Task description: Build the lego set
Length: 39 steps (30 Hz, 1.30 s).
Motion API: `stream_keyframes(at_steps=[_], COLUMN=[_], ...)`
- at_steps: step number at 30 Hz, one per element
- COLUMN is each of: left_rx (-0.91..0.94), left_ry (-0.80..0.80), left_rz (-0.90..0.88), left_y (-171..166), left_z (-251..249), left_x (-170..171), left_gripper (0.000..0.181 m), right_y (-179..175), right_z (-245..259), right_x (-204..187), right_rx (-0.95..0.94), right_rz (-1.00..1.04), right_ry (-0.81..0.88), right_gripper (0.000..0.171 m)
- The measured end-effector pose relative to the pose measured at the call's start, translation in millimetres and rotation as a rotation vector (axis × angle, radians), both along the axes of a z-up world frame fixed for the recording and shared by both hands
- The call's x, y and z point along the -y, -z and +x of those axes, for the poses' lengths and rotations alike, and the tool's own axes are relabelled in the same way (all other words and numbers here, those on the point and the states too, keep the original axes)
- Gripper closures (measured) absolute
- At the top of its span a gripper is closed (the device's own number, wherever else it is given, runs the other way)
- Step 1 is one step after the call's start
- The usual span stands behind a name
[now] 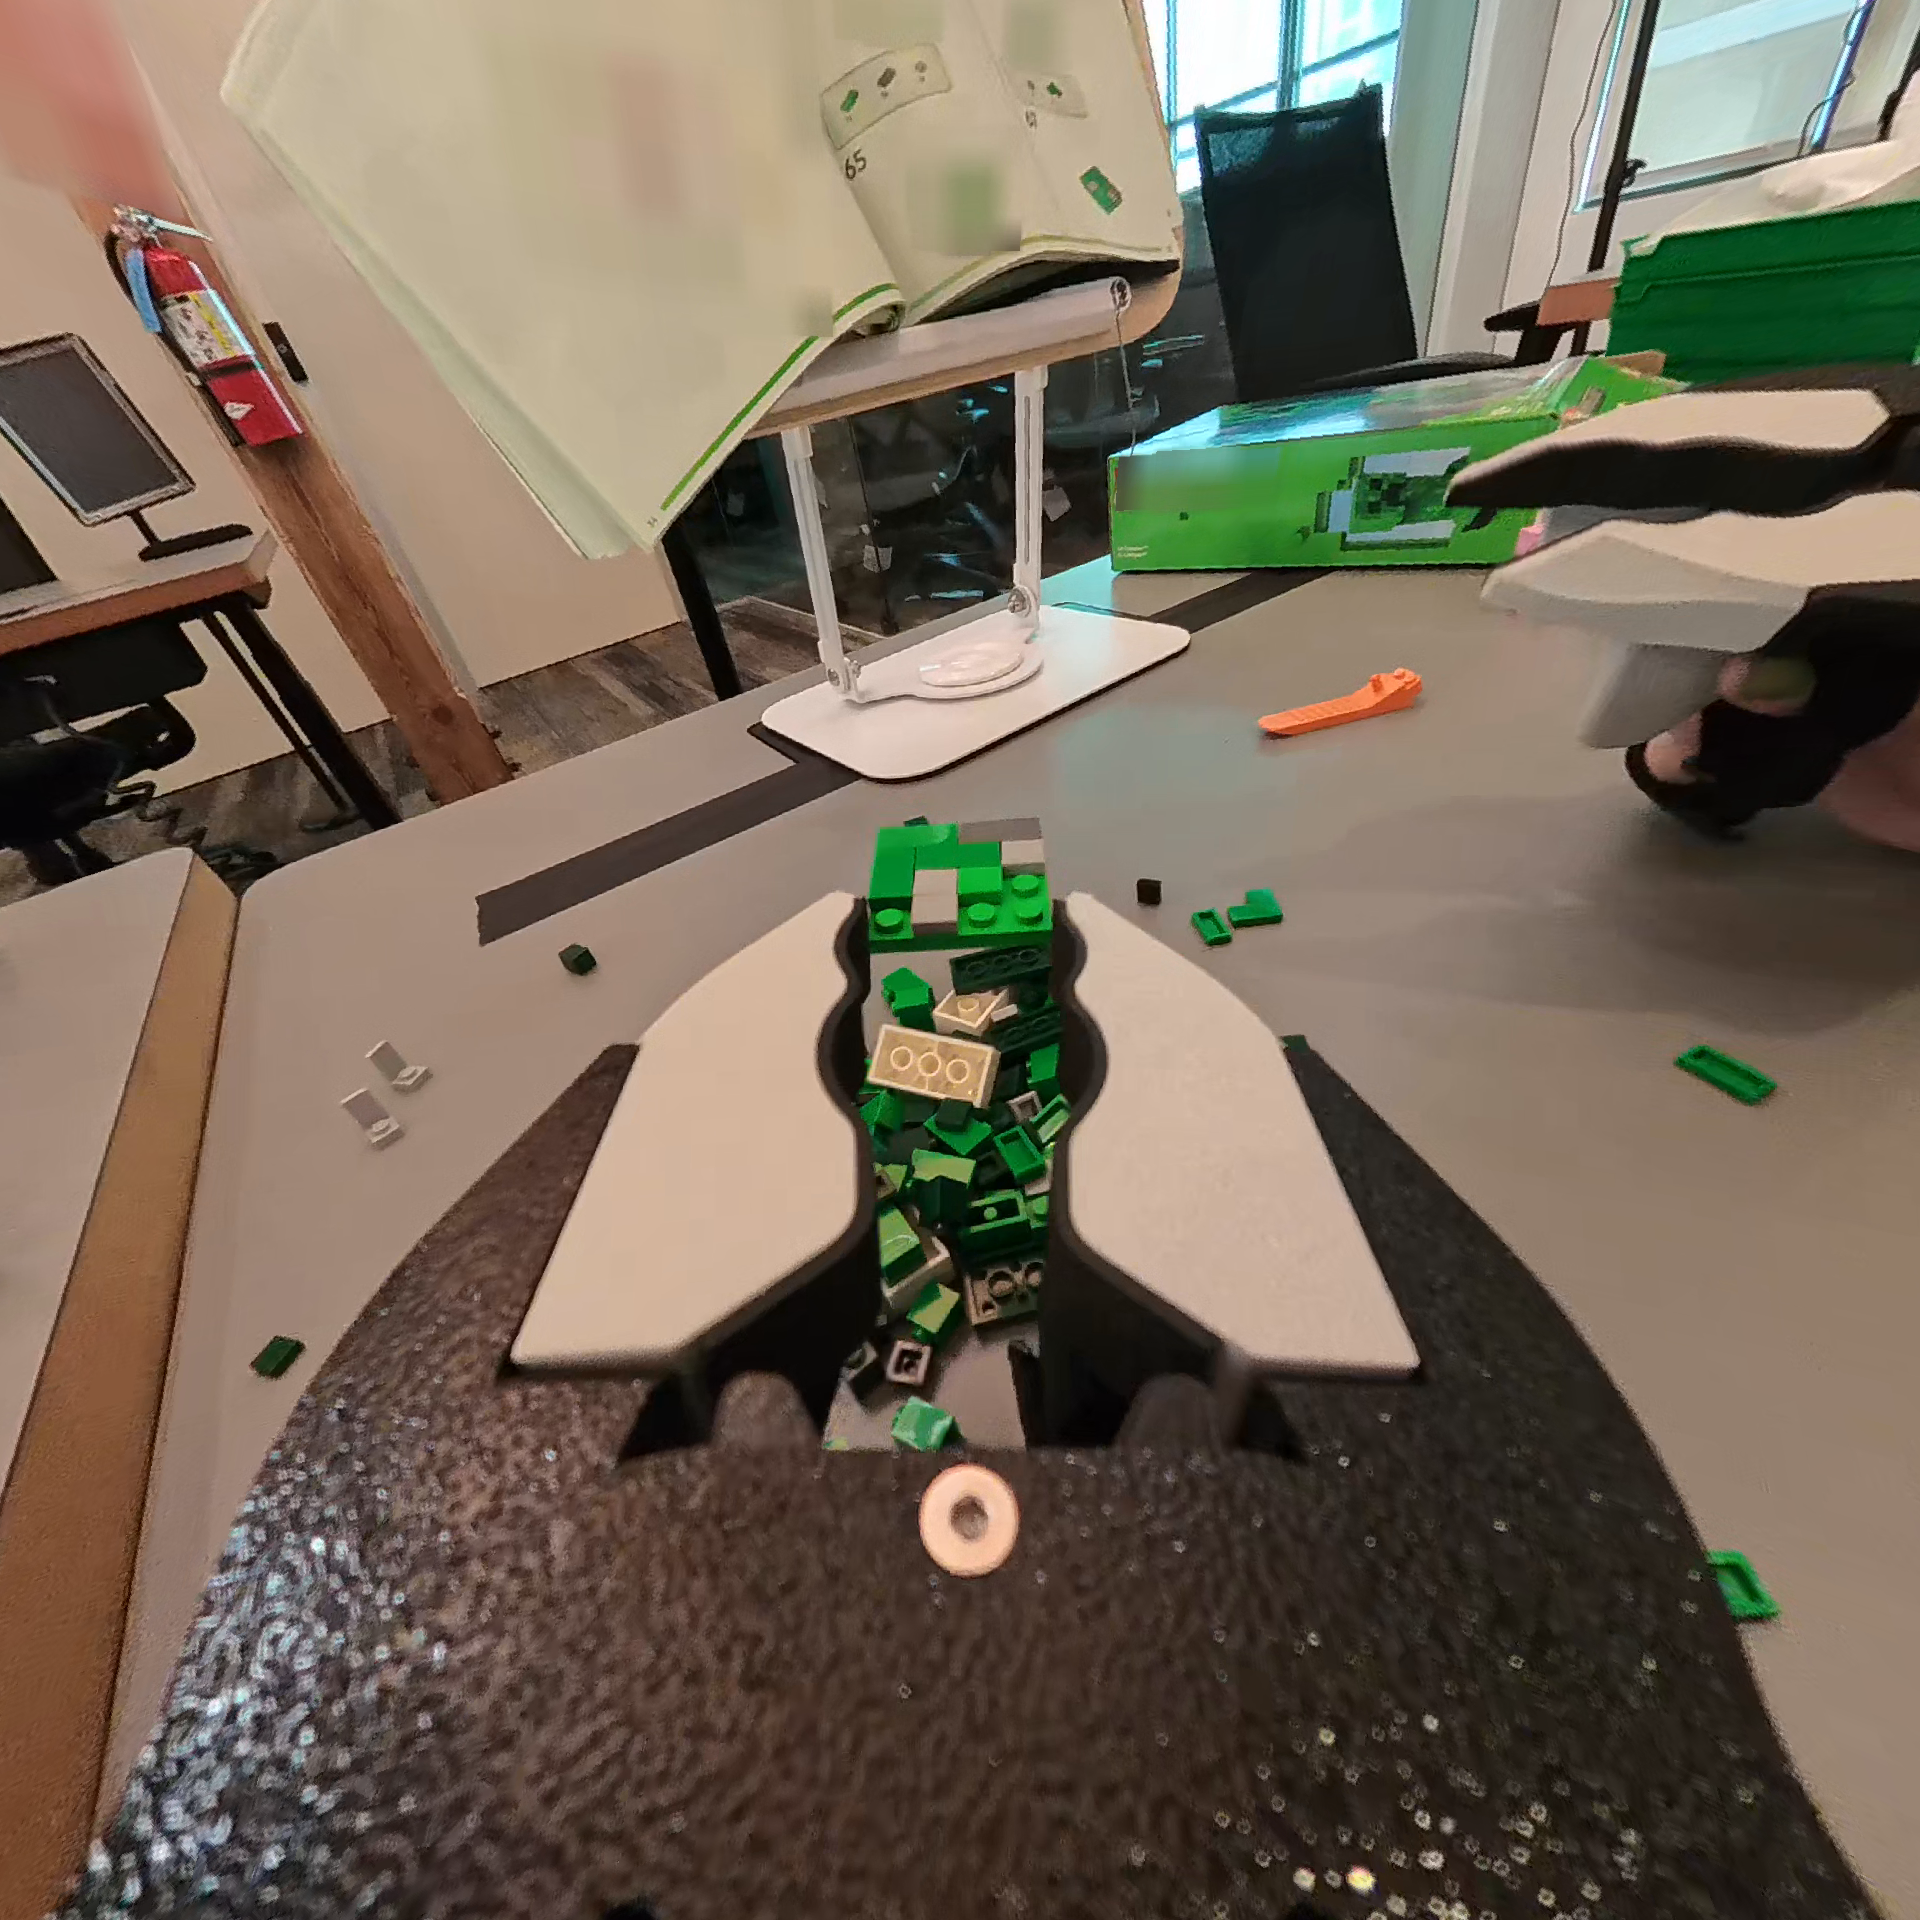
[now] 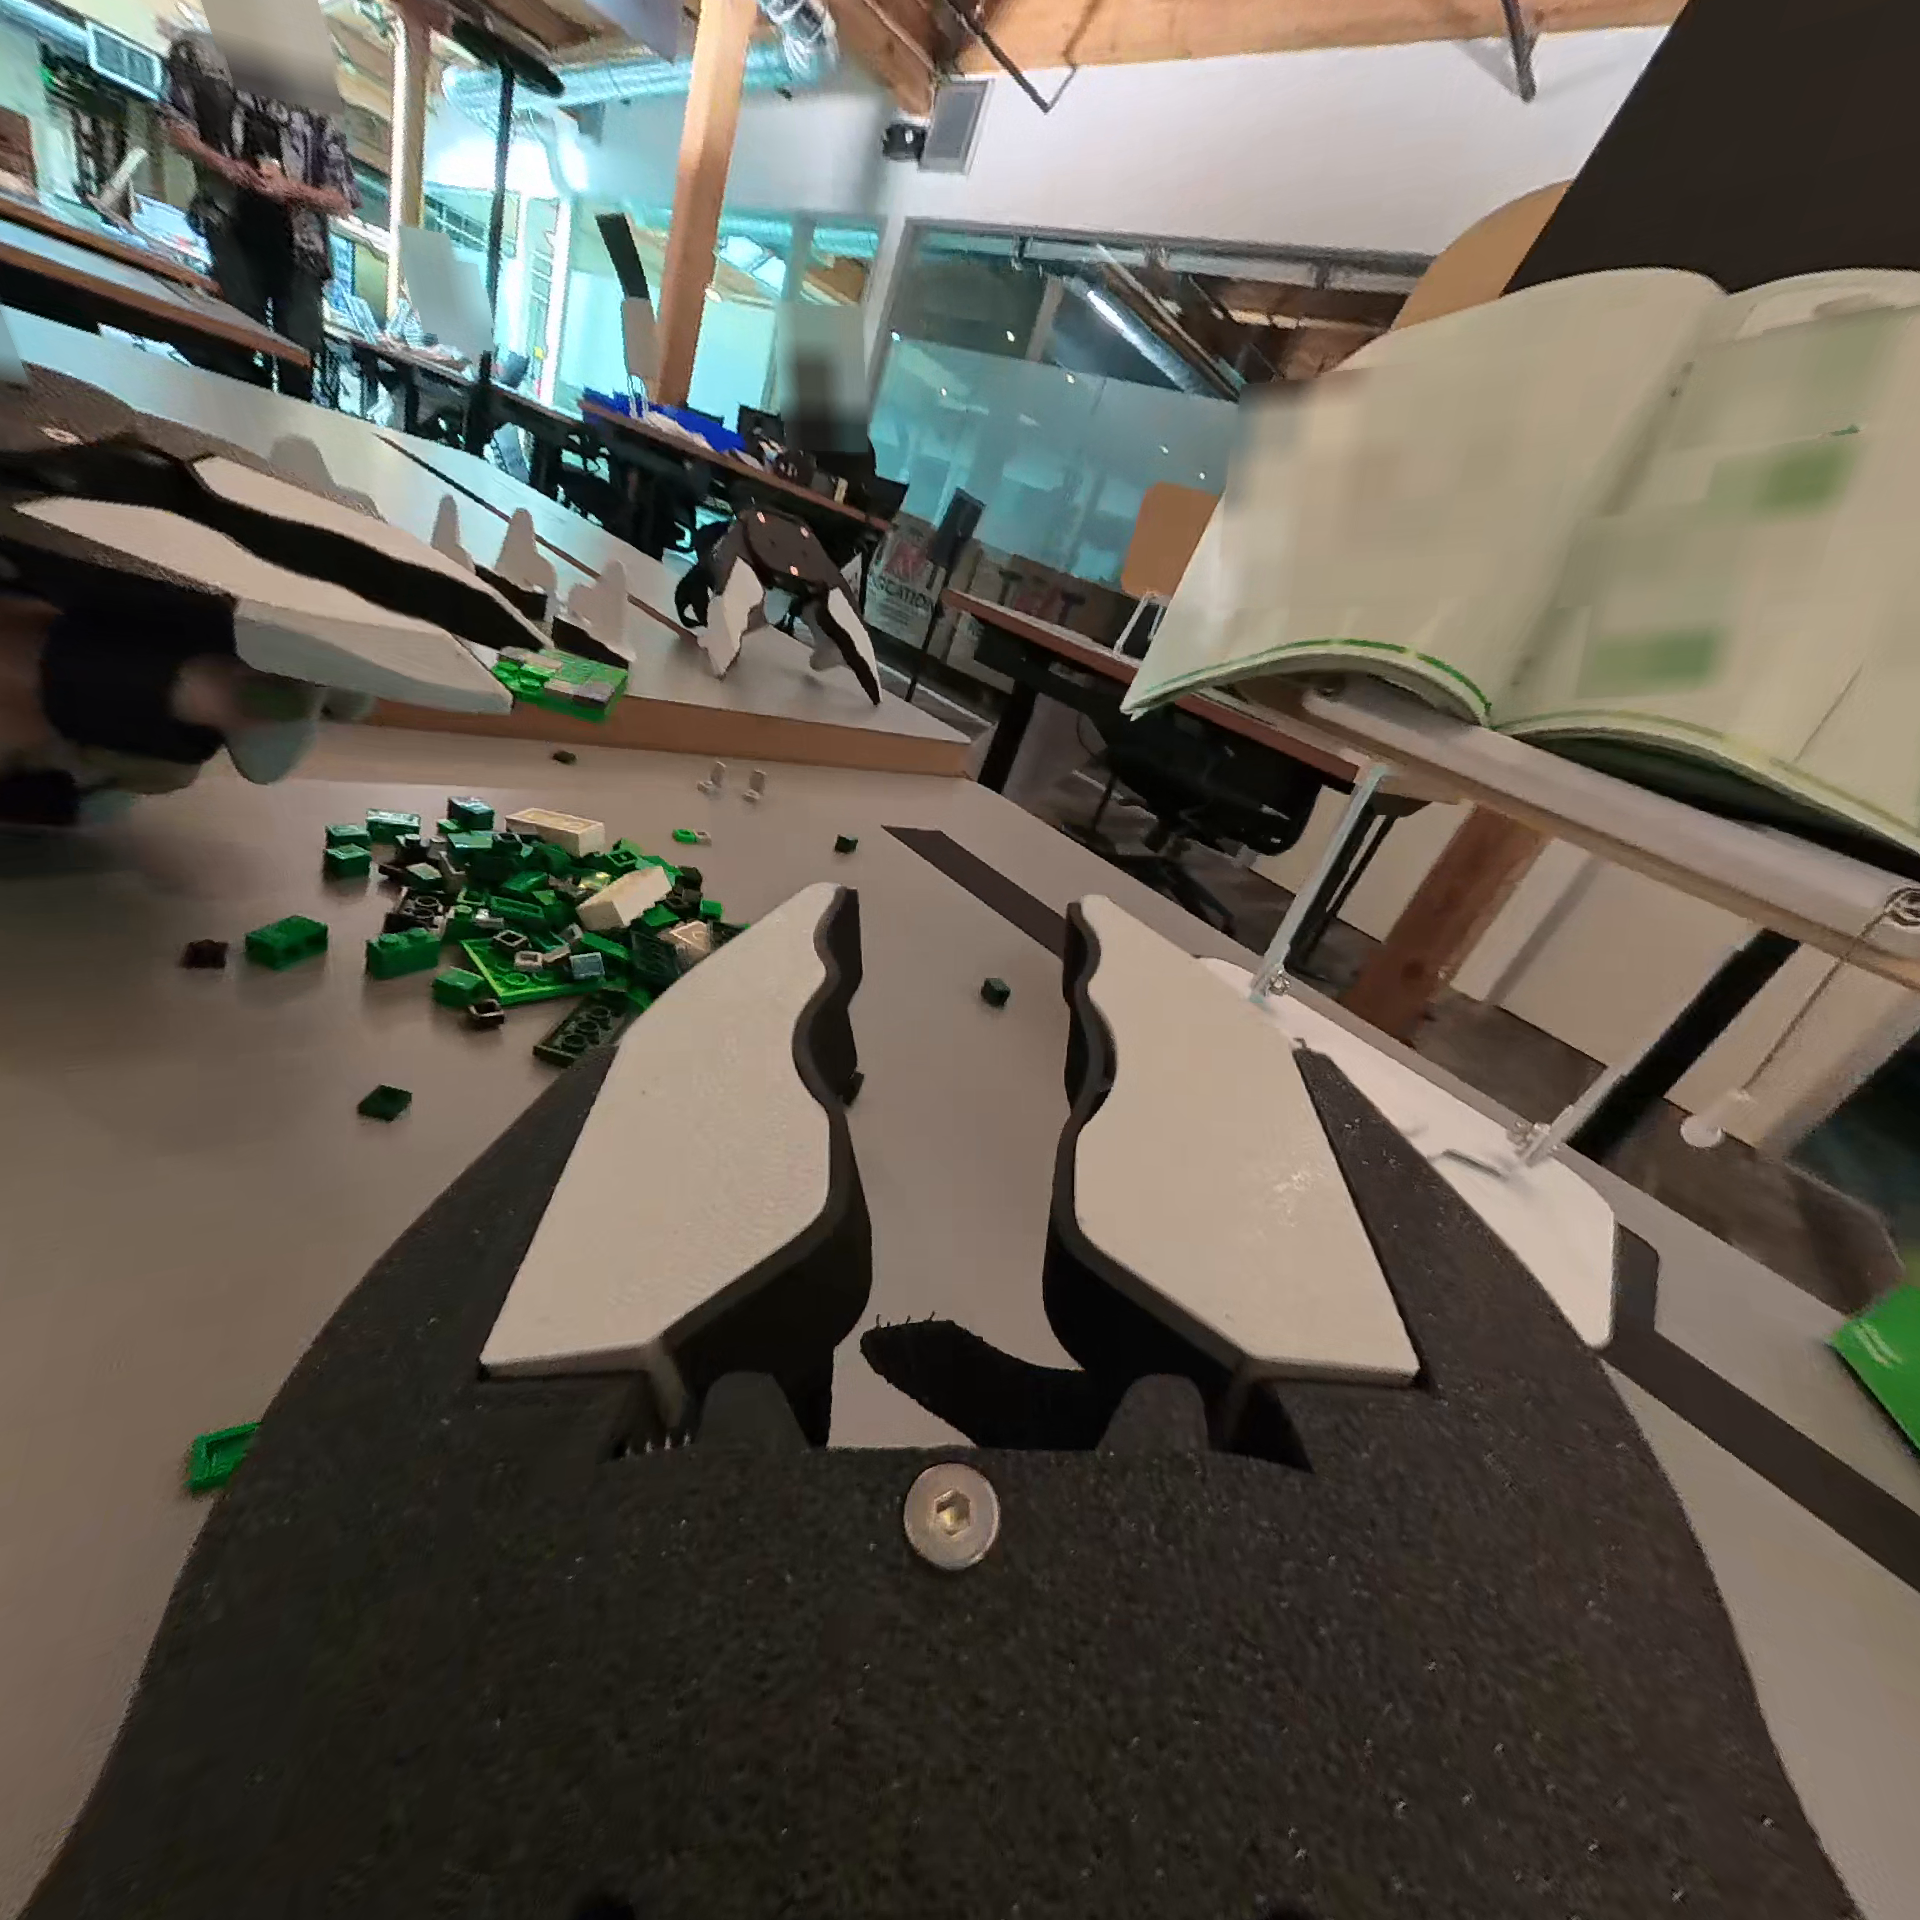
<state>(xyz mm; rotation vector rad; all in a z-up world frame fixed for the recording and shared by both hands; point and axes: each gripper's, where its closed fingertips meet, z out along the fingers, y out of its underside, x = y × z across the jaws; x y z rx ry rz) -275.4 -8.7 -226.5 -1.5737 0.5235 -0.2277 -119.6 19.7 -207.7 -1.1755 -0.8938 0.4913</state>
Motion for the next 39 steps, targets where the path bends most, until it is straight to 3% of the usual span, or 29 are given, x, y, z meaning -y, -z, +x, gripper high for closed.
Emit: stream_keyframes(at_steps=[39], left_rx=[-0.041], left_ry=[0.035], left_rz=[0.007], left_y=[4.1], left_z=[8.1], left_x=[1.0], left_gripper=[0.149], right_y=[2.3], right_z=[1.9], right_x=[-5.2], right_rx=[-0.046], right_rz=[-0.095], right_ry=[-0.039], right_gripper=[0.150])
